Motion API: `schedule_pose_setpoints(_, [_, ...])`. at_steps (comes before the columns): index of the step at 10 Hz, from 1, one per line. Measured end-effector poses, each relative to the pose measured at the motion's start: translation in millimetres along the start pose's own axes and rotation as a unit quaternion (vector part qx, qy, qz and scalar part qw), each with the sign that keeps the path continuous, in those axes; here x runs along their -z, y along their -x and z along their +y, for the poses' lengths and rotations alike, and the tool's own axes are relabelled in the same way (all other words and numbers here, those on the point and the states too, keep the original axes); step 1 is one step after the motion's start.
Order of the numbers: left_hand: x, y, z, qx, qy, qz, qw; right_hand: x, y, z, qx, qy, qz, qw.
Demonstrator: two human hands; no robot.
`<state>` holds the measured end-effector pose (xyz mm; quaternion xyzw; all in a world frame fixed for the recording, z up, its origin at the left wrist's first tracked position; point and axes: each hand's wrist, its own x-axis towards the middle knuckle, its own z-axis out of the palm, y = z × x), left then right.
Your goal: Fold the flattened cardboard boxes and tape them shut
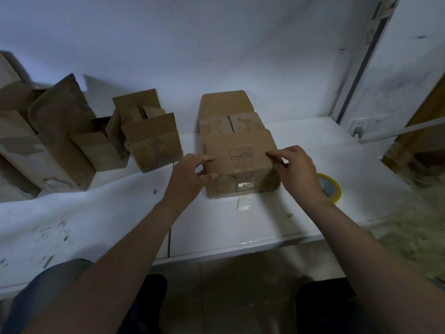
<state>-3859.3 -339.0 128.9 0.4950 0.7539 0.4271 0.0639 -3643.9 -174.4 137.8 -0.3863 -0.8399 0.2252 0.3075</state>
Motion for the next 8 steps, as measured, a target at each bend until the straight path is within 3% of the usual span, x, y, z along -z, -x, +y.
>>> schedule_pose_setpoints(5, [0.8, -23.2, 1.3, 0.024, -0.087, -0.049, 0.995, -4.4, -16.1, -5.8, -0.005, 0.065, -0.053, 0.996])
schedule_pose_setpoints(6, [8.0, -24.2, 11.2, 0.019, -0.13, -0.086, 0.988, 2.4, -13.0, -18.9, -0.015, 0.076, -0.094, 0.993])
schedule_pose_setpoints(7, [24.2, -26.1, 29.5, 0.036, -0.184, -0.169, 0.968, 14.9, -13.4, -42.4, -0.05, 0.127, -0.19, 0.972])
schedule_pose_setpoints(8, [51.4, -31.6, 59.0, 0.026, -0.219, -0.176, 0.959, 34.8, -25.4, -75.7, -0.05, 0.16, -0.216, 0.962])
